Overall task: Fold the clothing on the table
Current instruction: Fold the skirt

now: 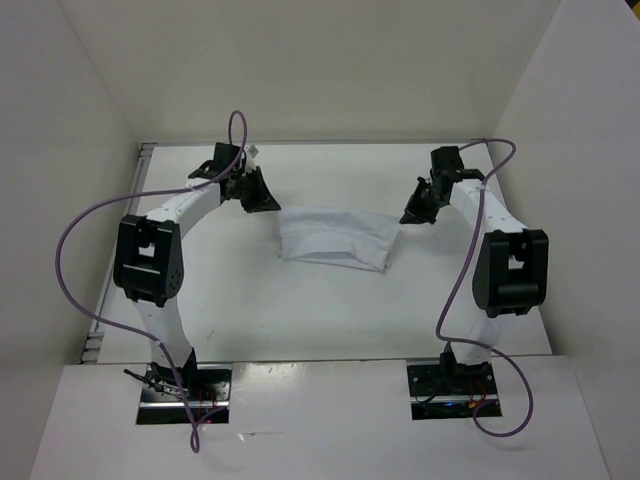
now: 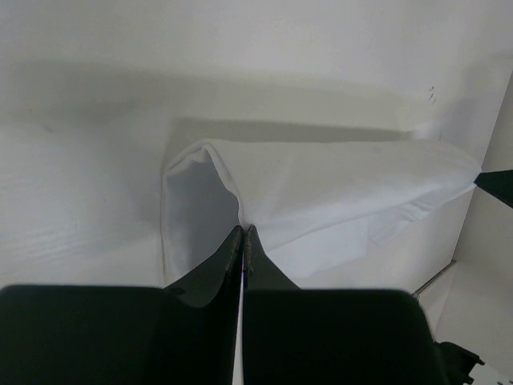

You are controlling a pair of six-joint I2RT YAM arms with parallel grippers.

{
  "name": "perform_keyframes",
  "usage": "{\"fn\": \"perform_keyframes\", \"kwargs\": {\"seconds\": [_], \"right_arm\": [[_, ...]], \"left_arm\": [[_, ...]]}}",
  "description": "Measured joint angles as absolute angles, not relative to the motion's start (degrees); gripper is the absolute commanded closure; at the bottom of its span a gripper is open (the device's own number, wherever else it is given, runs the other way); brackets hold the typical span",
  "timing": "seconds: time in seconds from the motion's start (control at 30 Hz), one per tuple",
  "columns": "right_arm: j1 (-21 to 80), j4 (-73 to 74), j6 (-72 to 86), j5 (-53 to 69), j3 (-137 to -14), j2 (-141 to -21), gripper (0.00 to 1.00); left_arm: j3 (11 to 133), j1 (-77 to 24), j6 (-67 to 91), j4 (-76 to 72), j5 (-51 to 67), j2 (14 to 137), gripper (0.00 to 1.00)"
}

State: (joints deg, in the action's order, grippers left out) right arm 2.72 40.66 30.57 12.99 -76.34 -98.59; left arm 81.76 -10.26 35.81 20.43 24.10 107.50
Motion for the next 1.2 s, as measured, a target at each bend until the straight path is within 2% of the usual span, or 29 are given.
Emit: {"fn": "perform_keyframes", "kwargs": {"seconds": [0.83, 0.87, 0.9, 0.93, 0.97, 1.0, 1.03, 1.1, 1.2], "right_arm": [[0.69, 39.9, 30.57, 17.12, -94.7, -118.69, 1.0], [0.69, 39.4, 30.74, 16.86, -94.83, -119.22, 0.96], [0.69, 38.81, 31.16, 16.45, -94.83, -119.55, 0.86], [0.69, 38.39, 31.68, 15.92, -94.85, -119.83, 0.84], [0.69, 38.15, 32.03, 15.2, -94.85, -119.94, 0.77], [0.69, 37.95, 32.29, 14.5, -94.89, -119.98, 0.69], [0.69, 37.87, 32.47, 13.65, -95.0, -119.98, 0.68], [0.71, 37.52, 32.53, 11.27, -95.11, -119.7, 0.66], [1.08, 37.34, 32.8, 7.46, -94.13, -117.43, 0.61]], "left_arm": [[107.07, -10.11, 38.5, 19.22, 23.29, 130.72, 1.0], [108.14, -10.11, 39.11, 19.18, 22.83, 131.68, 0.94], [108.81, -10.11, 39.35, 18.9, 22.55, 132.4, 0.8], [109.43, -10.11, 39.59, 18.79, 22.24, 133.1, 0.6], [109.89, -10.11, 39.4, 18.81, 21.87, 133.62, 0.48], [110.43, -10.11, 39.9, 18.92, 21.02, 134.1, 0.24], [110.78, -10.11, 40.05, 19.03, 20.14, 134.19, 0.19], [110.87, -10.11, 40.62, 19.73, 17.96, 133.84, 0.15], [107.96, -10.04, 40.69, 19.66, 14.41, 130.5, 0.15]]}}
